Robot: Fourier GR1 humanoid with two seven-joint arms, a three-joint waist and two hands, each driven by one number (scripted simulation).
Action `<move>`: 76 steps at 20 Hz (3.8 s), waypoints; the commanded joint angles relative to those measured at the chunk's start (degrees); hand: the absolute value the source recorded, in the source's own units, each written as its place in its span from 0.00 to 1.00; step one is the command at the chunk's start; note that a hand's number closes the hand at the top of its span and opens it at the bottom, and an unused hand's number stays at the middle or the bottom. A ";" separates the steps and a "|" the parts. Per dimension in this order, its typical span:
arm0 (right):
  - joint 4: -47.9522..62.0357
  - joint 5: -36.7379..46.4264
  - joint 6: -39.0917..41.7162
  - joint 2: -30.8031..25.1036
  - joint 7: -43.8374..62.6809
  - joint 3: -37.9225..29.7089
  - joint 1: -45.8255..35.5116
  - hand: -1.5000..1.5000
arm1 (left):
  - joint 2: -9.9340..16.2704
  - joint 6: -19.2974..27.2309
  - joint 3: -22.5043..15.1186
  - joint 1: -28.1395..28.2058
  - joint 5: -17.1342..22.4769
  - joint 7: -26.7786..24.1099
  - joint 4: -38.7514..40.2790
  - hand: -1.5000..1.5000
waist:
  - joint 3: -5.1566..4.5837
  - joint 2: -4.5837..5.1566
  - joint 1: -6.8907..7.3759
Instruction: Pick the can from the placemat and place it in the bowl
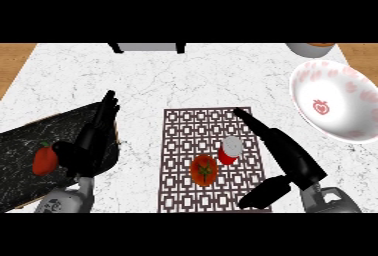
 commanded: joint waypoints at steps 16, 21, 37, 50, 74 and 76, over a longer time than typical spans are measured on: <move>1.50 -3.23 5.74 8.03 -5.98 -6.21 5.67 0.00 | -2.31 -6.35 5.41 0.63 -1.84 -1.09 1.89 0.50 | 0.00 -0.01 -0.03; 10.02 -0.22 2.85 11.64 -12.40 -4.77 6.07 0.00 | -4.25 -5.61 3.76 3.35 -3.85 -3.71 1.62 0.50 | 0.00 0.04 0.09; 23.34 12.42 -1.07 11.33 -17.70 -7.48 -0.27 0.00 | -7.87 -5.63 6.01 -2.78 -6.49 -0.67 4.86 0.50 | 0.00 0.04 -0.08; 27.82 21.36 -0.20 10.06 -30.61 1.08 1.27 1.00 | -7.15 -6.64 7.44 -0.78 -7.07 -1.42 2.73 0.50 | -0.01 -0.02 -0.15; 6.58 28.24 -38.87 16.67 -6.59 0.41 -3.38 1.00 | -6.59 -7.12 9.18 -2.25 -7.07 4.33 -0.25 0.50 | -0.11 -0.44 -0.95; 4.99 32.92 -35.61 16.58 0.98 -1.98 -10.53 1.00 | -6.91 -7.46 8.71 -1.21 -7.22 2.28 0.38 0.50 | -0.13 -0.32 -0.61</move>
